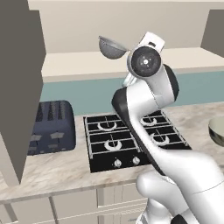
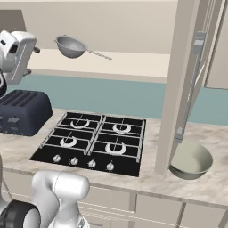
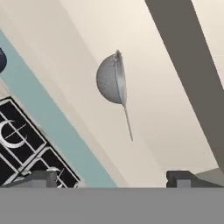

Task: Open the cabinet and setup a tea strainer by placing it in the bowl upright.

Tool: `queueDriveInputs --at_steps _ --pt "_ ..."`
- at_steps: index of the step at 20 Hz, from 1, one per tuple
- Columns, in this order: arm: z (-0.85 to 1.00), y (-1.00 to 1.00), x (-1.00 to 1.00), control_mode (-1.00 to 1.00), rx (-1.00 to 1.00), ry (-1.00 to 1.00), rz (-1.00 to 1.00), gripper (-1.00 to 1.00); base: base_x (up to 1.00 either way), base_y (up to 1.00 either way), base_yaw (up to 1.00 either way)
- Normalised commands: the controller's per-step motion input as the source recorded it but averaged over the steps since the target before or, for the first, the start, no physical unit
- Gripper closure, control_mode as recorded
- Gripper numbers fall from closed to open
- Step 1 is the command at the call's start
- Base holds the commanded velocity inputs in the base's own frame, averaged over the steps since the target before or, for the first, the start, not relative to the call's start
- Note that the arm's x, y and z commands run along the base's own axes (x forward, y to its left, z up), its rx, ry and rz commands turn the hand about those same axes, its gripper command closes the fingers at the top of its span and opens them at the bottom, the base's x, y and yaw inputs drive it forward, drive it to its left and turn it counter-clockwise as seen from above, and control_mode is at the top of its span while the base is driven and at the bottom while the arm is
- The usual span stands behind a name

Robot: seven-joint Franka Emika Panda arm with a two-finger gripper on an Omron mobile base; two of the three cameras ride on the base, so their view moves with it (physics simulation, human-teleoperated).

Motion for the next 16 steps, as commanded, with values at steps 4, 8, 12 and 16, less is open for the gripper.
queueDriveInputs --at_steps 4,8,12,16 --pt "0.01 0.06 0.45 -1.00 0.18 0.00 -0.31 -1.00 0.00 0.00 0.00" --pt "0.00 -0.14 0.02 -1.00 0.30 -0.04 -0.09 -1.00 0.00 0.00 0.00" --pt "0.00 -0.25 0.00 -1.00 0.33 -0.10 0.01 -1.00 0.00 0.00 0.00" --pt "0.04 -0.08 -0.01 -1.00 0.29 -0.03 0.13 -1.00 0.00 0.00 0.00"
